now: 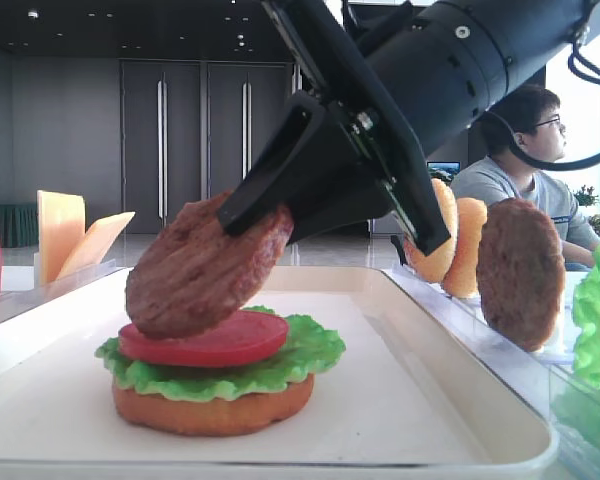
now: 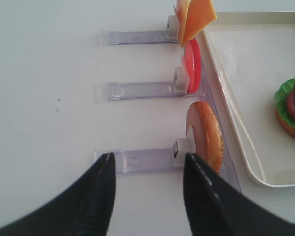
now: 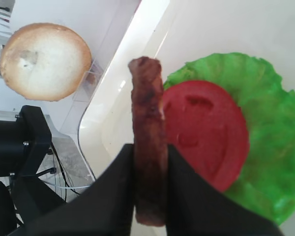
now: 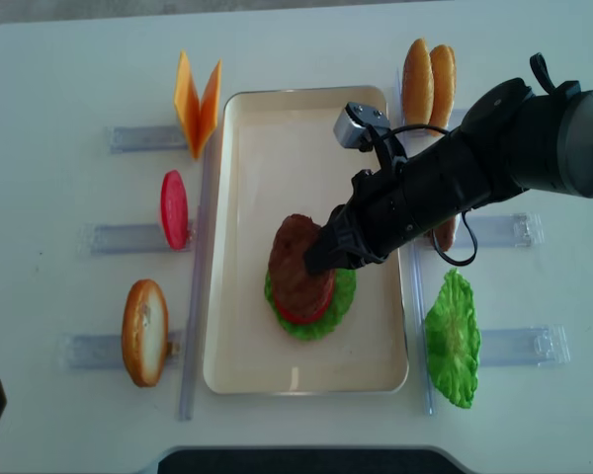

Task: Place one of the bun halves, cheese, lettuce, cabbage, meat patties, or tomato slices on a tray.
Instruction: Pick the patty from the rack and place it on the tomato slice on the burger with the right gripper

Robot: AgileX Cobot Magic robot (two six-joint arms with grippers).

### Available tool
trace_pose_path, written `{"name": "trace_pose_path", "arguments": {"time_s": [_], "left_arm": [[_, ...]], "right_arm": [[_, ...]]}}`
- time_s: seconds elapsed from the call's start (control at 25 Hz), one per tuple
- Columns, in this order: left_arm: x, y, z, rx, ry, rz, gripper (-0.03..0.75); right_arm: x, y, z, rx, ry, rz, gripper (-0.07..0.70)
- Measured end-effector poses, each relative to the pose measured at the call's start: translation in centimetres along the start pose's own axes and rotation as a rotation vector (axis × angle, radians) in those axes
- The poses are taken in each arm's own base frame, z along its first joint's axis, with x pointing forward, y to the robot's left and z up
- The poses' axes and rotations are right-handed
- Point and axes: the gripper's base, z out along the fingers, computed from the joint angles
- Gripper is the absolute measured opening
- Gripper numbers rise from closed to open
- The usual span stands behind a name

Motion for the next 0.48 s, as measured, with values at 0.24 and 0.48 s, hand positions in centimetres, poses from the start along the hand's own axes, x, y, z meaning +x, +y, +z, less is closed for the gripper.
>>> {"name": "trace_pose_path", "arguments": {"time_s": [0.24,0.48], "left_arm": [[0.0,0.0,0.0,0.0,0.0,0.0,0.34],[0.0,0.0,0.0,0.0,0.0,0.0,0.339]], "right_arm": [[-0.01,-0.04,0.0,0.004,-0.001,-0.001,0.118],[0.02,-0.06,0.0,0.007,0.002,-0.004,0.2]]}}
